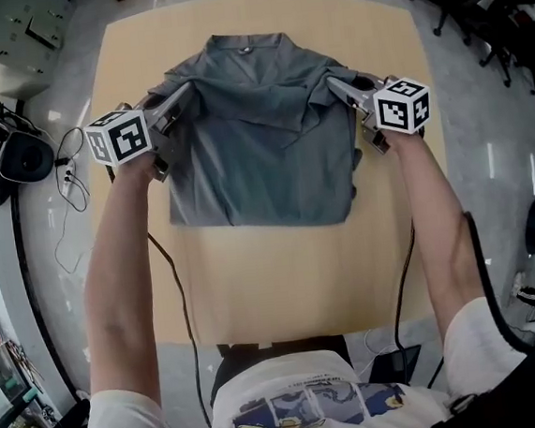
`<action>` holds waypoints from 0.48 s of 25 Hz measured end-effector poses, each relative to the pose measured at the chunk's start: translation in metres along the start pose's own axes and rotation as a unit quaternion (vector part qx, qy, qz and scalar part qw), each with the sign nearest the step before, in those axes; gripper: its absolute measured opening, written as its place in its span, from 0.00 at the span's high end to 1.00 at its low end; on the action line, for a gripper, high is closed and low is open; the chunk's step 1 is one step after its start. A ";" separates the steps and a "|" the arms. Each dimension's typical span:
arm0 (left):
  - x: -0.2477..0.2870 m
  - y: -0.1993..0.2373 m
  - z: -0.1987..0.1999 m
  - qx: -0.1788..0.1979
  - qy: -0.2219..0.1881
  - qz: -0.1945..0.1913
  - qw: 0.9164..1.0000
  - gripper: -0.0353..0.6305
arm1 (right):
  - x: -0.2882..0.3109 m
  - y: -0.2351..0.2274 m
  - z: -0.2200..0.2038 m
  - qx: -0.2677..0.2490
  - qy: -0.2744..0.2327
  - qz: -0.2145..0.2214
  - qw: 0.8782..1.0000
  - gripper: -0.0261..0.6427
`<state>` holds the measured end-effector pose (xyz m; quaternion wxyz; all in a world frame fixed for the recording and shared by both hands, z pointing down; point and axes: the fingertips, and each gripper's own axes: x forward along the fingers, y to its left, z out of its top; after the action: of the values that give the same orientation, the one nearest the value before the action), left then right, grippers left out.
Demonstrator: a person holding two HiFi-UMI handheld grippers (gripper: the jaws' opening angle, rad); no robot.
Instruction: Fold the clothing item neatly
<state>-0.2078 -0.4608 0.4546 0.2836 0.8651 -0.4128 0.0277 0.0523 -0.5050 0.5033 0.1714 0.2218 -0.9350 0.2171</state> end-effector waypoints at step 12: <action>0.035 0.050 -0.049 0.020 0.106 0.068 0.992 0.60 | 0.033 -0.032 -0.047 0.039 0.074 -0.035 0.996 0.83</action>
<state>-0.2123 -0.4852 0.5293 0.3053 0.8327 -0.4379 0.1468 0.0506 -0.5189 0.5672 0.2387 0.2443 -0.9022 0.2633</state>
